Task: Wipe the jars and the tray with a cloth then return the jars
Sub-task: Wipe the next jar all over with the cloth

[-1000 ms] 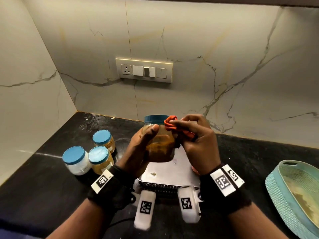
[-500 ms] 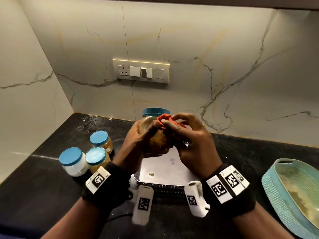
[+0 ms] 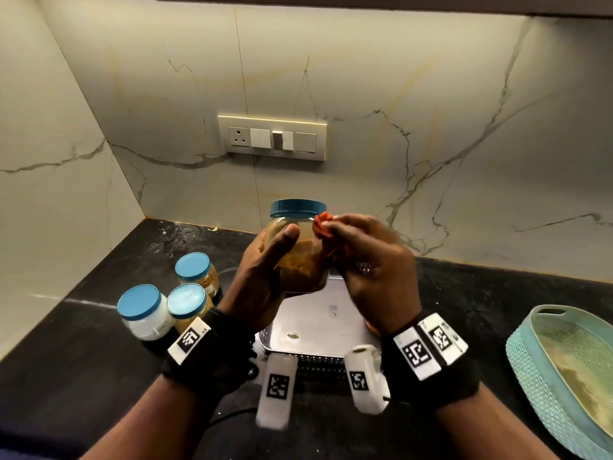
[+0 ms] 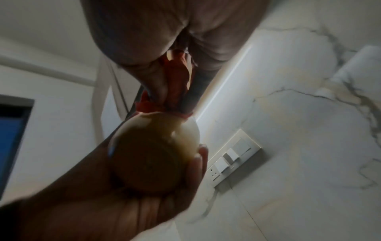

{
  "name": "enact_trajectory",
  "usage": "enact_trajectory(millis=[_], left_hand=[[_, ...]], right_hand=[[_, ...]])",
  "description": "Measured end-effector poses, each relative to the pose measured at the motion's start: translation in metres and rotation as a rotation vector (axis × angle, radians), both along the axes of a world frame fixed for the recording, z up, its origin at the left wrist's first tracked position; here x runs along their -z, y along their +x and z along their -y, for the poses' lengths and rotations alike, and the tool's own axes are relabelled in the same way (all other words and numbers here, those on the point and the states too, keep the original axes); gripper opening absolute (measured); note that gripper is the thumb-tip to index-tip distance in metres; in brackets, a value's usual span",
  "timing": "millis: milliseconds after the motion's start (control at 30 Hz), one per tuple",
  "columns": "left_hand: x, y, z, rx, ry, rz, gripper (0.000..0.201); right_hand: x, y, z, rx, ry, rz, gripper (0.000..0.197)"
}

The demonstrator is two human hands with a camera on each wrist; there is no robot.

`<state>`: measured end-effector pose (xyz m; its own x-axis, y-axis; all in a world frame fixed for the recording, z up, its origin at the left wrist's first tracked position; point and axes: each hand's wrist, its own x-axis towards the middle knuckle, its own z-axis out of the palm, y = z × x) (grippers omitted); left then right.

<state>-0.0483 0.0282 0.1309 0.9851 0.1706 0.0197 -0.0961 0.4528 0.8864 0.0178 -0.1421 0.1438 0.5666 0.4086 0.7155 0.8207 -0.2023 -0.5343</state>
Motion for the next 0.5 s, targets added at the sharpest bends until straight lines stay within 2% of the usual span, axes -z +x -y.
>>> enact_trajectory(millis=[67, 133, 233, 333, 367, 500], left_hand=[[0.002, 0.000, -0.005, 0.000, -0.027, 0.005, 0.094], [0.005, -0.003, -0.008, -0.002, -0.040, -0.010, 0.100], [0.010, -0.007, -0.009, 0.024, -0.061, -0.018, 0.098], [0.009, -0.005, -0.006, 0.034, -0.077, -0.007, 0.092], [0.009, -0.005, -0.006, 0.026, -0.094, 0.003, 0.094], [0.010, -0.005, -0.008, -0.024, -0.160, 0.035, 0.100]], right_hand=[[0.012, -0.018, 0.000, -0.093, -0.047, 0.078, 0.041], [0.020, -0.028, 0.002, -0.178, -0.054, 0.130, 0.034], [0.014, -0.007, -0.002, -0.123, -0.026, 0.089, 0.040], [0.003, 0.009, -0.008, -0.084, 0.083, -0.126, 0.048], [0.002, 0.006, -0.010, -0.087, 0.088, -0.138, 0.048], [0.006, -0.017, -0.009, -0.110, 0.039, -0.004, 0.047]])
